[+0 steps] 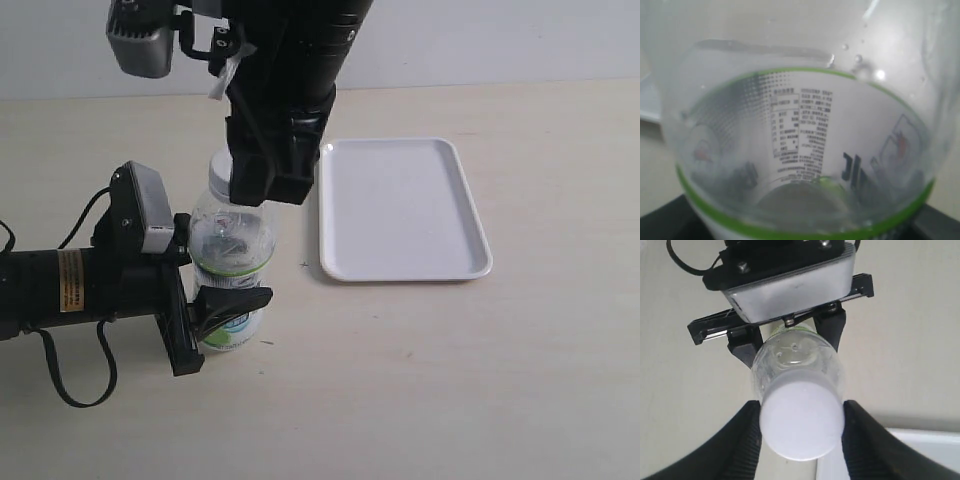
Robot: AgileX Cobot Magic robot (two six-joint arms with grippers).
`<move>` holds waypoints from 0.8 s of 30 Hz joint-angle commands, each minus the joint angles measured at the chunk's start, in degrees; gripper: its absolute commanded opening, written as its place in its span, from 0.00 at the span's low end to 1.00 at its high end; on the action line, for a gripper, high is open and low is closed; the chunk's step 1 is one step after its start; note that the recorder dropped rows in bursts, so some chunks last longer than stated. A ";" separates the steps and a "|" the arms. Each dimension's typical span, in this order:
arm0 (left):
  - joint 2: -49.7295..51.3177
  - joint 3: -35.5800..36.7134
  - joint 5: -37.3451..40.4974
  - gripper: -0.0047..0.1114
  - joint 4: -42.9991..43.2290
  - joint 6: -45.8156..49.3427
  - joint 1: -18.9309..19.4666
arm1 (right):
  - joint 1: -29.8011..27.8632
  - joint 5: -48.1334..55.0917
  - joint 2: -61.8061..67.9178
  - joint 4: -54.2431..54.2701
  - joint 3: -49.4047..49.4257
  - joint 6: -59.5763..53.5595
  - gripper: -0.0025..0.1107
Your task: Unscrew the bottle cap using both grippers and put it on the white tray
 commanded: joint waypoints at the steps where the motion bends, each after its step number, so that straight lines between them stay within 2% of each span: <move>1: -0.53 -0.08 -0.55 0.04 -0.30 -0.48 -0.27 | -0.06 -0.41 -0.32 0.23 -0.18 -7.74 0.02; 24: -0.53 -0.08 -0.55 0.04 -0.30 -0.71 -0.27 | -0.06 -0.41 -2.55 -1.61 -0.18 -38.72 0.02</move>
